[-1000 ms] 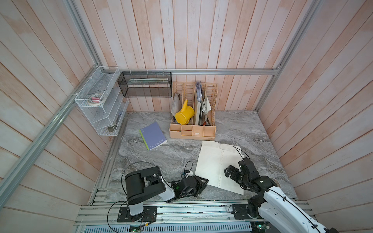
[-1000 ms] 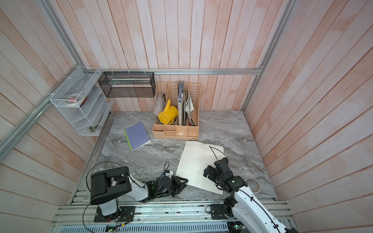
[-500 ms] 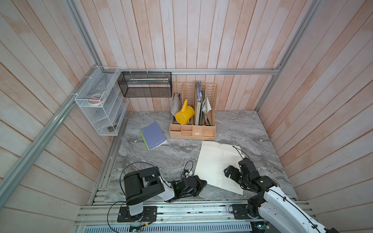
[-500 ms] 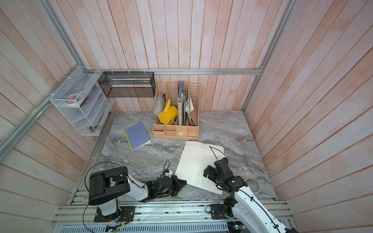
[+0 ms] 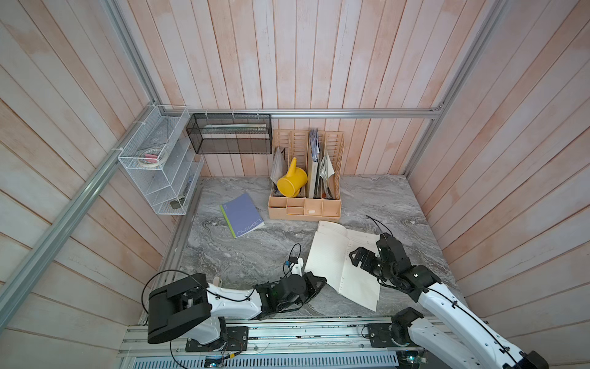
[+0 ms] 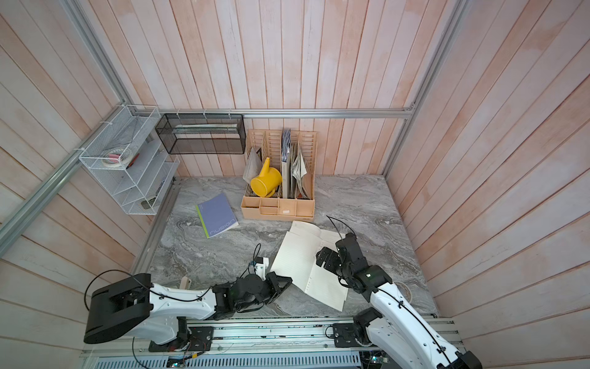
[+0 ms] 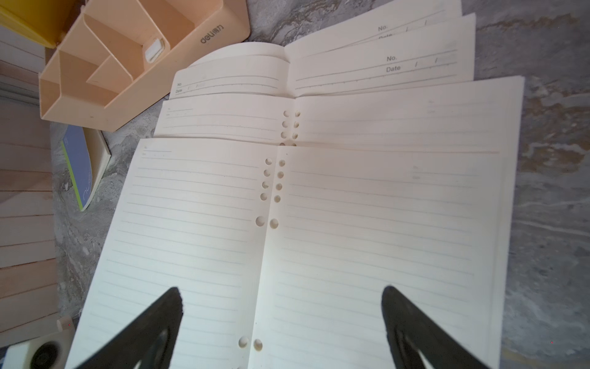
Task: Close the notebook
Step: Adjust the notebook at the center of the board.
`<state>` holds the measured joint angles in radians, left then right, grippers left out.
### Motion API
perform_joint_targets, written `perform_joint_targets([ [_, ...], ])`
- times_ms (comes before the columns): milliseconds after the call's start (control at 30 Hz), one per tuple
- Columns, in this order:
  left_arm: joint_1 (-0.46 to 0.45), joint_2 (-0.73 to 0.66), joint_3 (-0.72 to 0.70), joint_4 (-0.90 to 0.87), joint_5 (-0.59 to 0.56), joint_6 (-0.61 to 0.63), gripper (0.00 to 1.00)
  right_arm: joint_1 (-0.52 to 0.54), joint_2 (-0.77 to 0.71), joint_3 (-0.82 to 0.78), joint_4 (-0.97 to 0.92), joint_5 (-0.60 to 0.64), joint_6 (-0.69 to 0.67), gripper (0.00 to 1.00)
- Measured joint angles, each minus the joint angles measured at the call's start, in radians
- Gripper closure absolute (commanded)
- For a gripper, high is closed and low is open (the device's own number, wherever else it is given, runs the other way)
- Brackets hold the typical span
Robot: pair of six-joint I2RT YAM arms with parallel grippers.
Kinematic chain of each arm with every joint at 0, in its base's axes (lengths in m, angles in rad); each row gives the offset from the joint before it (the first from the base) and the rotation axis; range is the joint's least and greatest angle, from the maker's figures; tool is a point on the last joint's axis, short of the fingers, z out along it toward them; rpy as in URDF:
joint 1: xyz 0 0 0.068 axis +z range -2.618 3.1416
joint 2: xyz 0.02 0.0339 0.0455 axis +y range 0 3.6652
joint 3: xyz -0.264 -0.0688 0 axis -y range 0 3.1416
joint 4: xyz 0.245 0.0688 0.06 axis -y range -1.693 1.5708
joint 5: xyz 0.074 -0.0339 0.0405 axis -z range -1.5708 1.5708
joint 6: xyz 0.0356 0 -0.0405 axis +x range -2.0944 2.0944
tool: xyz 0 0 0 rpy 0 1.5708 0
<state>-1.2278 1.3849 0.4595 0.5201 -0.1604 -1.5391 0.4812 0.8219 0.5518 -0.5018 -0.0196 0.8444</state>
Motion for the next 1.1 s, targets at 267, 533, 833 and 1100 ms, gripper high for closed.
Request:
perform_joint_targets([
  [267, 0.0, -0.15, 0.001, -0.202, -0.065, 0.082, 1.0, 0.065, 0.148, 0.032, 0.106, -0.002, -0.011, 0.02],
  [533, -0.006, -0.039, -0.003, -0.205, -0.055, 0.075, 1.0, 0.07, 0.14, 0.005, 0.171, -0.005, -0.008, 0.02],
  [833, -0.006, -0.019, -0.037, -0.178, -0.053, 0.026, 0.93, 0.072, 0.13, -0.107, 0.218, -0.027, 0.009, 0.02],
  [1100, -0.008, 0.0, -0.077, -0.176, -0.043, -0.021, 0.78, 0.073, 0.13, -0.166, 0.272, -0.049, 0.024, 0.02],
])
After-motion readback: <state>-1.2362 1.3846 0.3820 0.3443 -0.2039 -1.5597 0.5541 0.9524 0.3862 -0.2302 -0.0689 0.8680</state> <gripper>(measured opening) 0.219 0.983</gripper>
